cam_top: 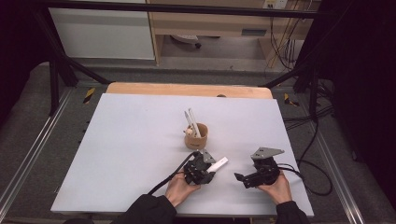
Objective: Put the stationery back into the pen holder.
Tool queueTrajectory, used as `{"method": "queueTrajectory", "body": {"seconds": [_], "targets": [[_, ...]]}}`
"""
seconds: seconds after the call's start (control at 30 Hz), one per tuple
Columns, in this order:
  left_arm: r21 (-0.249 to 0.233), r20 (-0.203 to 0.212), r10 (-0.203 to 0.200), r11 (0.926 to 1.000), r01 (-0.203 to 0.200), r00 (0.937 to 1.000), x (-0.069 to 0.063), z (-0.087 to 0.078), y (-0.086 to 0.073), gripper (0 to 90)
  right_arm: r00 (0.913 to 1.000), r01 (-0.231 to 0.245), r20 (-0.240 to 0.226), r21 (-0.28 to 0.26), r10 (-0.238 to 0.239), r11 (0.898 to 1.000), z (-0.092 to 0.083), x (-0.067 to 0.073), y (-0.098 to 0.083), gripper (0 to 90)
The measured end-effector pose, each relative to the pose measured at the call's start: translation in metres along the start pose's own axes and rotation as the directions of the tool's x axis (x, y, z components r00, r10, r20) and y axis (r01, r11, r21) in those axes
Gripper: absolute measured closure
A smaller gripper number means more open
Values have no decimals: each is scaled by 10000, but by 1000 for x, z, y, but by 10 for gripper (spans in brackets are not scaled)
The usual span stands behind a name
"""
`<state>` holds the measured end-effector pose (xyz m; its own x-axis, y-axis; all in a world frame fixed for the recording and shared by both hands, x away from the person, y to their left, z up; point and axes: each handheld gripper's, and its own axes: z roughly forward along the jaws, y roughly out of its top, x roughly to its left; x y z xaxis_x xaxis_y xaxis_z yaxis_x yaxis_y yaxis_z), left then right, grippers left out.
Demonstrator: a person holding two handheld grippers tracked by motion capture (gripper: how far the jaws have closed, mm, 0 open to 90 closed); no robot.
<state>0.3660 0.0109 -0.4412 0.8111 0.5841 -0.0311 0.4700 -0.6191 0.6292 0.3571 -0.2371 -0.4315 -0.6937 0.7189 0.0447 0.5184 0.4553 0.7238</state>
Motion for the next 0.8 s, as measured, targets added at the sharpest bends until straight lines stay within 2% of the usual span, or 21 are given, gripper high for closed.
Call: {"method": "queueTrajectory", "body": {"seconds": [0.1,0.37,0.53,0.8], "targets": [[-37,179,-77,10000,78,9998,3,-1,0,662,10000,75,17,-25,-75,10000,0,1,1,5],[-167,404,133,9998,-126,9991,9,-13,0,662,9995,327,44,-144,-327,9994,-2,4,3,5],[-73,686,232,9997,-227,9974,19,-27,-2,662,9983,577,31,-84,-577,9983,-1,8,6,5],[83,897,411,9991,-420,9951,37,-48,-7,662,9938,1113,-78,42,-1113,9938,5,20,14,5]]}}
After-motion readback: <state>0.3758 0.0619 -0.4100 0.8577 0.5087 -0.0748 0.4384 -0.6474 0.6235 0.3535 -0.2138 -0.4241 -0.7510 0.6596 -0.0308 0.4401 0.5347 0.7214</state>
